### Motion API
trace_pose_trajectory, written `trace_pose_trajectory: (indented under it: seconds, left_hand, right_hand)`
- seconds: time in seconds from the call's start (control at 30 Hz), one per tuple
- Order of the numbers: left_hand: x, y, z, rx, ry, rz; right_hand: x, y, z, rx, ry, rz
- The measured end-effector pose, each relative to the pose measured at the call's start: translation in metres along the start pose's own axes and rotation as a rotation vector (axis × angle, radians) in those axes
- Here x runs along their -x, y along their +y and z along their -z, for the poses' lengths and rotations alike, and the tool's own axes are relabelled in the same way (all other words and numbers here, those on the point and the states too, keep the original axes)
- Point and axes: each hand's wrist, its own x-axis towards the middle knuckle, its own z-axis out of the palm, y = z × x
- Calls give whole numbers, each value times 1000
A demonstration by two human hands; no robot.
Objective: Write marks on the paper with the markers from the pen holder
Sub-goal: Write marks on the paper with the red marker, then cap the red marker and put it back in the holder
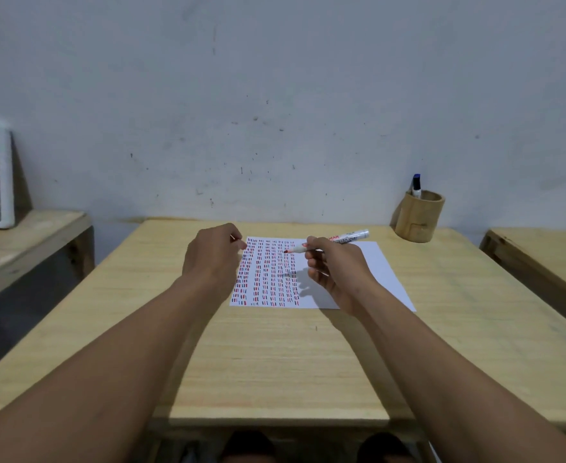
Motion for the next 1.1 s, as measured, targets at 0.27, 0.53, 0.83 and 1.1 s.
trace_pose_trajectory:
  seconds: [0.27,0.53,0.83,1.1]
  left_hand:
    - [24,47,-2,482,-113,0]
    - [36,80,0,716,-240,89]
    - [36,96,3,734,-242,111]
    - [38,108,6,803,-311,94]
  right_hand:
    - [5,1,3,-202,80,-45]
    - [14,-19,16,-245,102,5]
    - [22,-26,27,-255,55,25]
    - [20,-28,28,-247,60,25]
